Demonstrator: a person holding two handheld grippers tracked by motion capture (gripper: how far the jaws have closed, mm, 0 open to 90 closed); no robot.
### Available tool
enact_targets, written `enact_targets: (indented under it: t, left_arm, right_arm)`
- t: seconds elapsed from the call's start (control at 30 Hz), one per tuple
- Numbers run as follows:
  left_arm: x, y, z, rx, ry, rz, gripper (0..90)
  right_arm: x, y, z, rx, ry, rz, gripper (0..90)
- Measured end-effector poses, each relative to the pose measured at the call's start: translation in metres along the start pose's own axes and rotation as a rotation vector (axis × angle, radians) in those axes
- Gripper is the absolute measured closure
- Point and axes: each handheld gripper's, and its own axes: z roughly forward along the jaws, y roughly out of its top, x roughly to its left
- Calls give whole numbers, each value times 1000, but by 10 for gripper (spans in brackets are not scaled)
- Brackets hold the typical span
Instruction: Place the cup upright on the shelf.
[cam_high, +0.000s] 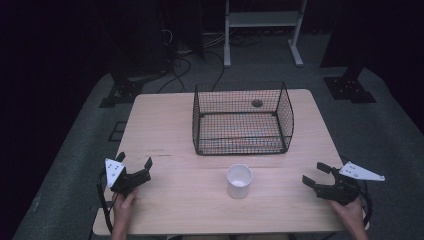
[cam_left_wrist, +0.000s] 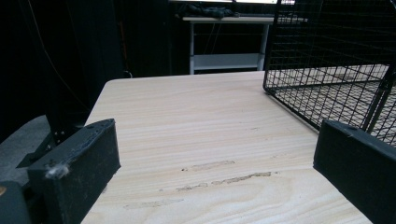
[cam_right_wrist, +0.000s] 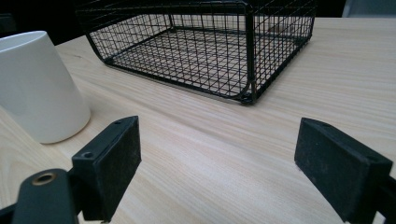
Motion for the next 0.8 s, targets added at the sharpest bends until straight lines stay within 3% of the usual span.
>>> enact_targets:
  t: [0.3, 0.57, 0.8]
  left_arm:
    - [-1, 0, 0, 0, 0, 2, 0]
    - [0, 0, 0, -1, -3, 4, 0]
    - [0, 0, 0, -3, -3, 0, 0]
  right_arm:
    - [2, 11, 0, -4, 11, -10, 131]
    - [8, 20, 3, -2, 55, -16, 130]
    - [17, 33, 10, 27, 83, -57, 118]
